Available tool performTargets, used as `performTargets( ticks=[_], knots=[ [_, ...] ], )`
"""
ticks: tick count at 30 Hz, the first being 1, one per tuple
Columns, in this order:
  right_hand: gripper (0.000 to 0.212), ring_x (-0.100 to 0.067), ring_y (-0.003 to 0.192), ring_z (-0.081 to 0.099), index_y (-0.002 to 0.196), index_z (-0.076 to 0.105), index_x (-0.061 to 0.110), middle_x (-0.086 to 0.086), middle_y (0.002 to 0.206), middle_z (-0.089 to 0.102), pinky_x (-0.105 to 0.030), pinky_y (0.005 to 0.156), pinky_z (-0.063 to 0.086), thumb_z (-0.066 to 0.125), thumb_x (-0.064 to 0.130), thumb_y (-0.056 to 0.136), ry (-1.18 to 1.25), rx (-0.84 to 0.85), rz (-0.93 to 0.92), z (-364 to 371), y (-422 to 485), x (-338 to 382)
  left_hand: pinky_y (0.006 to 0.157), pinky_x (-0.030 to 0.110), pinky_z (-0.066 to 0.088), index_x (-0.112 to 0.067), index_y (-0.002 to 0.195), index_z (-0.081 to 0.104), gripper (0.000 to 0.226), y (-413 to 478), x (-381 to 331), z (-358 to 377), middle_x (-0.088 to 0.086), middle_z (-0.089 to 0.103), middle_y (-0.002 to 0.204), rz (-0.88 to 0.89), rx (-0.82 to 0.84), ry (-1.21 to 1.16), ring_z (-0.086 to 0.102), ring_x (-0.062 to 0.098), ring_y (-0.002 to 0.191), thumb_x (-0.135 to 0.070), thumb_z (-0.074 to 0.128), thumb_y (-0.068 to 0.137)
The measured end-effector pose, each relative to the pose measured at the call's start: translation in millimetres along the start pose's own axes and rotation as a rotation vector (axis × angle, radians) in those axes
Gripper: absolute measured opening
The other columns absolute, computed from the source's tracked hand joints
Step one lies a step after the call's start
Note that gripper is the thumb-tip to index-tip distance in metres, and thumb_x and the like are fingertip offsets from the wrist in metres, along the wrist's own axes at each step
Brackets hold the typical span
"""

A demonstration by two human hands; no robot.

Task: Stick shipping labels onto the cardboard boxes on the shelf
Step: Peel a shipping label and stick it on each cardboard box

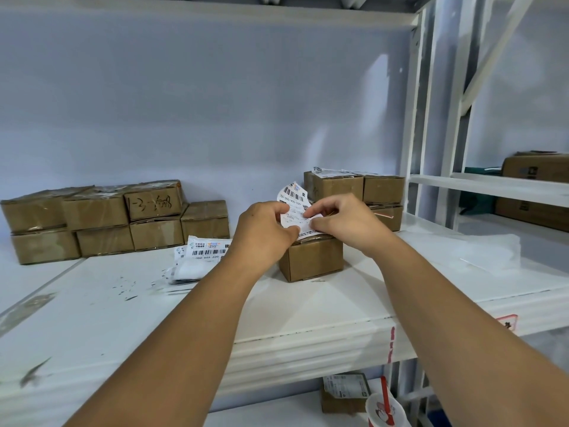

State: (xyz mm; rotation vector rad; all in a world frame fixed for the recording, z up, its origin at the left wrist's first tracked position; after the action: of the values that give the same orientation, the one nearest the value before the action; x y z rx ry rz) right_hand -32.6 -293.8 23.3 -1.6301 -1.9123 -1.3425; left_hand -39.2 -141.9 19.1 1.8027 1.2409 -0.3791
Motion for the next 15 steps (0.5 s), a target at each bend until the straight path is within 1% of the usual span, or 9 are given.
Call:
performTargets(
  ticks=[2,4,5,8,10,12,13,15],
  knots=[
    [0.016,-0.006,0.057,0.043,0.088,0.074,0.023,0.01,0.061,0.045,-0.019,0.056,0.033,0.068,0.011,0.08,0.008,0.01,-0.002,0.2,0.3,-0.6,0.078,0.024,0.041,-0.017,0.121,0.063,0.04,-0.2,0.1,-0.5,0.009,0.066,0.098,-0.007,0.002,-0.001,0.06,0.025,0.093,-0.02,0.07,0.081],
    [0.016,-0.007,0.058,0.043,0.088,0.074,0.023,0.009,0.062,0.044,-0.021,0.058,0.033,0.068,0.012,0.08,0.009,0.016,-0.004,0.3,0.6,-1.0,0.076,0.025,0.04,-0.017,0.115,0.065,0.034,0.2,1.2,-1.2,0.007,0.061,0.091,-0.021,0.016,-0.009,0.057,0.023,0.085,-0.022,0.07,0.081],
    [0.016,-0.008,0.059,0.043,0.088,0.074,0.024,0.008,0.063,0.044,-0.022,0.059,0.033,0.068,0.012,0.08,0.008,0.02,-0.004,0.4,0.7,-1.0,0.076,0.027,0.041,-0.017,0.111,0.066,0.03,0.6,1.8,-1.3,0.008,0.061,0.092,-0.03,0.028,-0.016,0.057,0.025,0.086,-0.023,0.07,0.081],
    [0.015,-0.01,0.061,0.043,0.086,0.073,0.025,0.007,0.063,0.044,-0.024,0.062,0.033,0.068,0.012,0.08,0.02,0.033,0.004,0.9,0.8,-1.3,0.083,0.033,0.045,-0.018,0.097,0.068,0.019,0.9,3.3,-1.5,0.015,0.062,0.111,-0.046,0.036,-0.021,0.058,0.03,0.101,-0.026,0.071,0.081],
    [0.015,-0.01,0.062,0.044,0.087,0.073,0.025,0.008,0.063,0.044,-0.024,0.063,0.034,0.068,0.012,0.08,0.024,0.04,0.009,0.7,0.0,-0.7,0.083,0.031,0.045,-0.022,0.091,0.068,0.013,1.7,4.5,-1.3,0.015,0.062,0.112,-0.044,0.029,-0.014,0.058,0.028,0.103,-0.027,0.071,0.08],
    [0.015,-0.009,0.064,0.046,0.09,0.072,0.025,0.008,0.066,0.047,-0.021,0.061,0.035,0.066,0.014,0.082,0.012,0.05,0.009,0.3,-1.5,0.5,0.087,0.029,0.042,-0.028,0.087,0.067,0.009,1.4,3.3,-1.6,0.006,0.059,0.106,-0.014,0.013,0.007,0.057,0.023,0.103,-0.028,0.071,0.079],
    [0.015,-0.008,0.066,0.048,0.092,0.073,0.025,0.008,0.069,0.049,-0.02,0.06,0.035,0.066,0.015,0.083,0.001,0.058,0.009,0.1,-2.2,0.6,0.092,0.031,0.043,-0.032,0.086,0.067,0.01,1.2,2.3,-1.7,0.0,0.054,0.101,0.028,0.005,0.04,0.056,0.022,0.103,-0.028,0.071,0.079],
    [0.016,-0.004,0.069,0.051,0.095,0.073,0.026,0.011,0.075,0.056,-0.018,0.06,0.035,0.064,0.018,0.085,-0.021,0.077,0.02,-0.1,-3.2,1.0,0.098,0.04,0.039,-0.04,0.084,0.063,0.017,-0.1,-0.7,-1.5,-0.01,0.048,0.096,0.132,0.002,0.111,0.053,0.018,0.105,-0.025,0.069,0.08]
  ],
)
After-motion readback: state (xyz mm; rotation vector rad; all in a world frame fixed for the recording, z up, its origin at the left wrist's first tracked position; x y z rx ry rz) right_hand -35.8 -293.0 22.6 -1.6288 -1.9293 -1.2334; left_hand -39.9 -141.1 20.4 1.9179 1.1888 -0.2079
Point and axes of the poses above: each hand's wrist, its own y-axis towards the middle knuckle, its own z-axis out of the palm, x = y × z, the point moved 1 cm from there along y, towards the middle knuckle
